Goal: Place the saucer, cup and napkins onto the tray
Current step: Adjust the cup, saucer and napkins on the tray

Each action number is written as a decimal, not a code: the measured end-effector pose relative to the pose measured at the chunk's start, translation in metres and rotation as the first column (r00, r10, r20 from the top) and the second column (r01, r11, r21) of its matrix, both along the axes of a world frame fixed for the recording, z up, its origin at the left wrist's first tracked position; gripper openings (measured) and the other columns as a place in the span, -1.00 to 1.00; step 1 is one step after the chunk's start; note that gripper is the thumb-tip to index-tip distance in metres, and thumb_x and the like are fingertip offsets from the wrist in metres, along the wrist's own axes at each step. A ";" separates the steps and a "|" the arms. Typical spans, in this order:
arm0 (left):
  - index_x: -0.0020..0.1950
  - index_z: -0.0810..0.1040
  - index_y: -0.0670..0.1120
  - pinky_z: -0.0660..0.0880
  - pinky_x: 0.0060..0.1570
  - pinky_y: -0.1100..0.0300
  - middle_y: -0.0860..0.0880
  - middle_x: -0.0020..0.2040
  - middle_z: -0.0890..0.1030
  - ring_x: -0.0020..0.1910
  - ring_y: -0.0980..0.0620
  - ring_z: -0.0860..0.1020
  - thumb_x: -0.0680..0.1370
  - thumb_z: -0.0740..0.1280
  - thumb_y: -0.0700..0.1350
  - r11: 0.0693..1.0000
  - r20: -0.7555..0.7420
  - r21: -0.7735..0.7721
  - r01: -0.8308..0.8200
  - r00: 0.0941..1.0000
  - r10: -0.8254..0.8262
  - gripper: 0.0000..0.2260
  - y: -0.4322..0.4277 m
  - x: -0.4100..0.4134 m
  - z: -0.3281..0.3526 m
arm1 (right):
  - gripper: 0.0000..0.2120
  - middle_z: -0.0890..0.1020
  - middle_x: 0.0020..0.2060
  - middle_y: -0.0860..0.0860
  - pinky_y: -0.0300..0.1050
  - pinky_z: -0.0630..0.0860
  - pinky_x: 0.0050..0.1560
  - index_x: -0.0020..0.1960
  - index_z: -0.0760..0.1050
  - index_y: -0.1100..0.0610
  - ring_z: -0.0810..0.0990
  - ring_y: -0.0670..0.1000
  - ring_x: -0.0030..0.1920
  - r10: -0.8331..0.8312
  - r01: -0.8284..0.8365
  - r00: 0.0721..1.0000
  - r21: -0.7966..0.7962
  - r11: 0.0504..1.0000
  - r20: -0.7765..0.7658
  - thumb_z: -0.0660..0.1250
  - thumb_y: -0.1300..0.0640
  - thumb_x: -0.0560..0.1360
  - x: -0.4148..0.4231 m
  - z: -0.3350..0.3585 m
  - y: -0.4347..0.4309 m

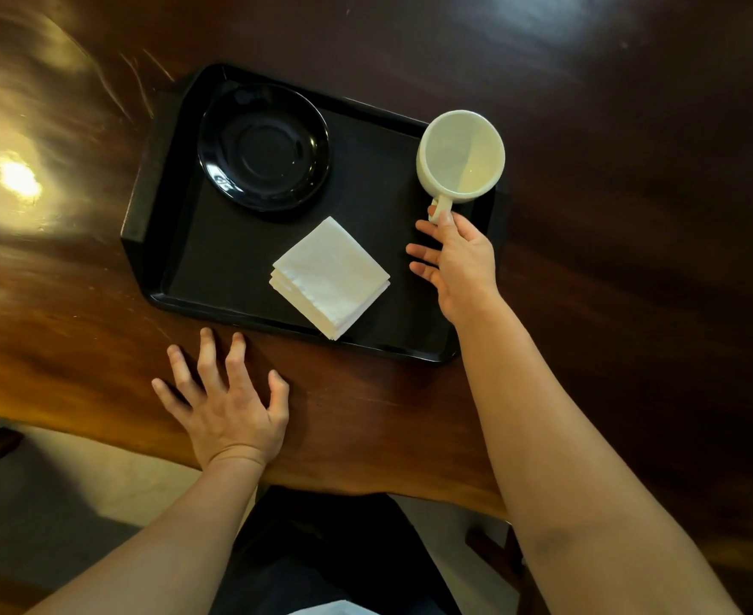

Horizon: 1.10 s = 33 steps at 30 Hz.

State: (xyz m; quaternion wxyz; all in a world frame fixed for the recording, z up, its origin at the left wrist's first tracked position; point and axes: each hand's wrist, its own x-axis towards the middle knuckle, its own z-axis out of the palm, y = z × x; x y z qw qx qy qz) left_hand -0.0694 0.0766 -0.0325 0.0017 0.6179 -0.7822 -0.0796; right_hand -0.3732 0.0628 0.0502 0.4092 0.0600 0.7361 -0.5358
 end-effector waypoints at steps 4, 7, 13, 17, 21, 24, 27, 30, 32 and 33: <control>0.52 0.32 0.02 -0.12 0.56 -0.34 -0.13 0.60 0.21 0.62 -0.30 0.09 0.53 0.12 0.27 1.000 -0.005 0.006 -0.004 1.000 0.004 -0.39 0.000 -0.001 0.002 | -0.75 0.67 0.08 -0.01 -0.10 0.66 -0.15 0.27 0.58 0.03 0.71 0.06 -0.03 0.009 -0.009 1.000 -0.002 1.000 -0.001 0.25 0.01 0.65 -0.001 0.000 0.000; 0.52 0.32 0.01 -0.11 0.55 -0.35 -0.14 0.60 0.22 0.61 -0.31 0.09 0.53 0.12 0.26 1.000 -0.012 0.008 0.000 1.000 0.000 -0.39 0.001 -0.002 0.004 | -0.77 0.68 0.05 -0.01 -0.09 0.68 -0.14 0.27 0.56 0.04 0.72 0.04 -0.05 -0.018 0.018 1.000 0.007 1.000 -0.016 0.24 0.06 0.66 -0.001 0.000 0.002; 0.51 0.32 0.01 -0.12 0.55 -0.35 -0.15 0.59 0.22 0.61 -0.32 0.09 0.52 0.13 0.25 1.000 -0.021 0.011 0.006 1.000 -0.006 -0.39 0.000 -0.002 0.005 | -0.74 0.69 0.05 0.00 -0.09 0.68 -0.14 0.31 0.53 0.07 0.72 0.02 -0.04 -0.056 0.056 0.998 0.012 0.998 -0.016 0.28 0.09 0.64 -0.003 0.002 0.005; 0.51 0.32 0.01 -0.13 0.54 -0.35 -0.16 0.59 0.23 0.61 -0.33 0.09 0.52 0.15 0.24 1.000 -0.022 0.019 0.011 1.000 -0.010 -0.39 0.000 -0.002 0.006 | -0.72 0.70 0.04 0.03 -0.08 0.68 -0.11 0.32 0.52 0.10 0.72 0.02 -0.04 -0.095 0.095 0.995 0.006 0.995 -0.011 0.31 0.12 0.63 -0.002 0.003 0.004; 0.51 0.33 0.00 -0.12 0.54 -0.36 -0.16 0.59 0.23 0.61 -0.32 0.09 0.50 0.18 0.24 0.999 -0.026 0.030 0.009 1.000 -0.008 -0.38 -0.001 -0.002 0.008 | -0.76 0.69 0.03 0.05 -0.08 0.66 -0.15 0.29 0.53 0.10 0.72 0.04 -0.05 -0.118 0.118 0.993 0.000 0.993 0.007 0.31 0.13 0.63 0.000 0.006 0.003; 0.51 0.34 0.00 -0.10 0.54 -0.38 -0.17 0.59 0.23 0.61 -0.33 0.09 0.49 0.21 0.23 0.999 -0.035 0.040 0.010 0.999 -0.008 -0.37 0.000 -0.002 0.009 | -0.80 0.69 0.02 0.06 -0.07 0.67 -0.16 0.23 0.55 0.08 0.71 0.06 -0.05 -0.126 0.126 0.992 0.009 0.992 0.015 0.31 0.13 0.63 0.001 0.009 0.002; 0.51 0.34 -0.01 -0.11 0.53 -0.38 -0.18 0.59 0.24 0.61 -0.34 0.09 0.48 0.23 0.21 0.999 -0.043 0.039 0.012 0.999 -0.010 -0.37 0.000 -0.003 0.010 | -0.84 0.68 0.01 0.05 -0.08 0.67 -0.17 0.19 0.56 0.07 0.72 0.05 -0.07 -0.131 0.131 0.991 0.020 0.991 0.018 0.31 0.14 0.63 0.001 0.010 0.001; 0.50 0.36 -0.02 -0.11 0.53 -0.37 -0.19 0.59 0.25 0.60 -0.34 0.10 0.48 0.23 0.21 0.999 -0.050 0.045 0.014 0.999 -0.012 -0.37 0.000 -0.004 0.012 | -0.78 0.68 0.01 0.05 -0.09 0.67 -0.18 0.26 0.55 0.10 0.71 0.05 -0.06 -0.136 0.135 0.990 0.031 0.990 0.021 0.30 0.14 0.63 0.002 0.013 0.001; 0.50 0.36 -0.03 -0.12 0.53 -0.37 -0.19 0.59 0.25 0.60 -0.34 0.10 0.48 0.23 0.21 0.998 -0.046 0.054 0.010 0.999 -0.008 -0.37 -0.001 -0.003 0.014 | -0.75 0.67 0.02 0.04 -0.08 0.67 -0.18 0.29 0.54 0.10 0.71 0.04 -0.07 -0.141 0.139 0.990 0.035 0.990 0.029 0.30 0.14 0.63 0.002 0.016 0.001; 0.50 0.36 -0.02 -0.12 0.53 -0.37 -0.18 0.59 0.24 0.61 -0.34 0.10 0.49 0.23 0.22 0.998 -0.041 0.058 0.010 0.999 -0.007 -0.37 -0.001 -0.003 0.014 | -0.75 0.67 0.03 0.04 -0.08 0.67 -0.17 0.30 0.54 0.10 0.71 0.04 -0.07 -0.144 0.143 0.989 0.038 0.989 0.038 0.30 0.13 0.63 0.002 0.017 0.001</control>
